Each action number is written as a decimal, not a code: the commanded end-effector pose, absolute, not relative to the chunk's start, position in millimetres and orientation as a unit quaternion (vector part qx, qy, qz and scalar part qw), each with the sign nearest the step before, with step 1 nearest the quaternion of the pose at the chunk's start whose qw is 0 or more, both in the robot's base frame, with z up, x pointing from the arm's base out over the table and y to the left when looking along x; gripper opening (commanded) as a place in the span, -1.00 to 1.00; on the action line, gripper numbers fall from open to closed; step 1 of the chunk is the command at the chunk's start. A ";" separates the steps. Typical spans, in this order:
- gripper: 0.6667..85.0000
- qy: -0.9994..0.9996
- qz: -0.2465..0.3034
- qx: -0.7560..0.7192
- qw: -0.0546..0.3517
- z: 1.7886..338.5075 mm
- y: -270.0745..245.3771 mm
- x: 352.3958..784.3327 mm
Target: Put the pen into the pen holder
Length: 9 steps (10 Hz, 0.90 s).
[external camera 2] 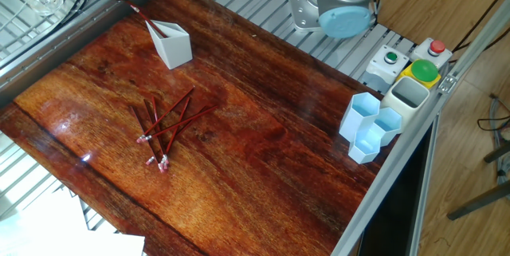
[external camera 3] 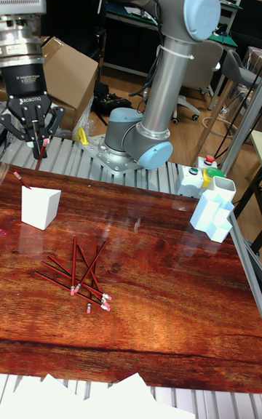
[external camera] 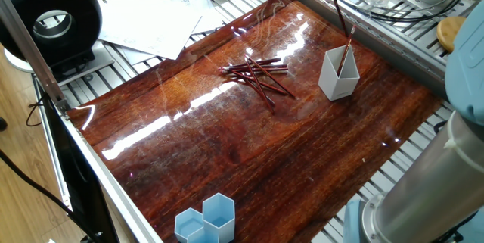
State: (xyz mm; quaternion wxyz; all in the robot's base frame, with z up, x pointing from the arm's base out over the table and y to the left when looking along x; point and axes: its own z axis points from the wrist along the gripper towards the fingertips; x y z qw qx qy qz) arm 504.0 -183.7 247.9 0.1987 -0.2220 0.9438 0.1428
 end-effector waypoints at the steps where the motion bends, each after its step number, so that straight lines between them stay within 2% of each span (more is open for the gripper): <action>1: -0.99 0.941 0.159 -0.199 0.224 257.7 -176.4 515.9; 3: -0.99 0.939 0.161 -0.194 0.232 260.1 -175.0 520.0; 6: -0.99 0.937 0.159 -0.191 0.245 242.2 -177.8 525.8; 9: -0.99 0.944 0.149 -0.176 0.237 231.2 -177.9 523.8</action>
